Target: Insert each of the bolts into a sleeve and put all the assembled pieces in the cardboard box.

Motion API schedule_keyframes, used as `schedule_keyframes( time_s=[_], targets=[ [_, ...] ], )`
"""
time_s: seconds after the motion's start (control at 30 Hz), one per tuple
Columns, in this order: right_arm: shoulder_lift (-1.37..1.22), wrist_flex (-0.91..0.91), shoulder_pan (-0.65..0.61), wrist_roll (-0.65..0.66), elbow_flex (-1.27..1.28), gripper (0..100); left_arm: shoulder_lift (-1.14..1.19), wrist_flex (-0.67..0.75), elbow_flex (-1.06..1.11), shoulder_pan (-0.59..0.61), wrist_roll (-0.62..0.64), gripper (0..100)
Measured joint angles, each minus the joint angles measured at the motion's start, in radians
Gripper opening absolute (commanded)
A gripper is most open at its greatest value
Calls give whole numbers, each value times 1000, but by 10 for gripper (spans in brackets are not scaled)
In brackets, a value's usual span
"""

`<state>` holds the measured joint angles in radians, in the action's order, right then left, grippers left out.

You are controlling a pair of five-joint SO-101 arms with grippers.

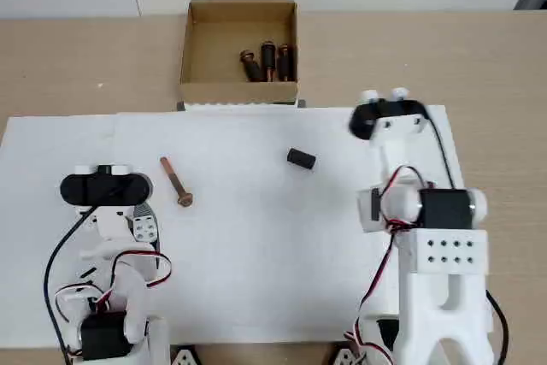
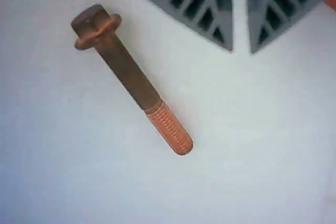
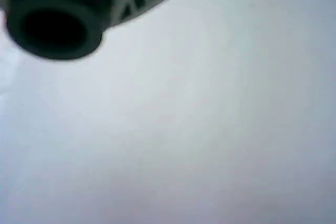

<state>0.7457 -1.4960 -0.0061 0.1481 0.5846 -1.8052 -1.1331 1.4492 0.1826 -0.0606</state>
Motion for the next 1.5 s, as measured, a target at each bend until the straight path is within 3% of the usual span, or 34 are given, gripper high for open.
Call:
schedule_keyframes(
  time_s=[0.13,0.27,0.5,0.8,1.13,1.37,1.5],
  targets=[
    [0,3,60,0,5,9,29,-6,-78,23,-29,6],
    [2,35,103,0,60,9,201,-6,-209,72,-31,6],
    [2,68,109,0,92,9,586,-6,-497,91,-31,6],
    [2,77,110,0,92,9,802,-18,-647,91,-31,6],
    [3,77,110,0,92,9,1123,-176,-914,91,-143,6],
    [3,44,110,0,98,9,1386,-384,-1140,91,-167,6],
    [3,35,112,0,98,9,1493,-489,-1220,92,-307,6]
  ],
)
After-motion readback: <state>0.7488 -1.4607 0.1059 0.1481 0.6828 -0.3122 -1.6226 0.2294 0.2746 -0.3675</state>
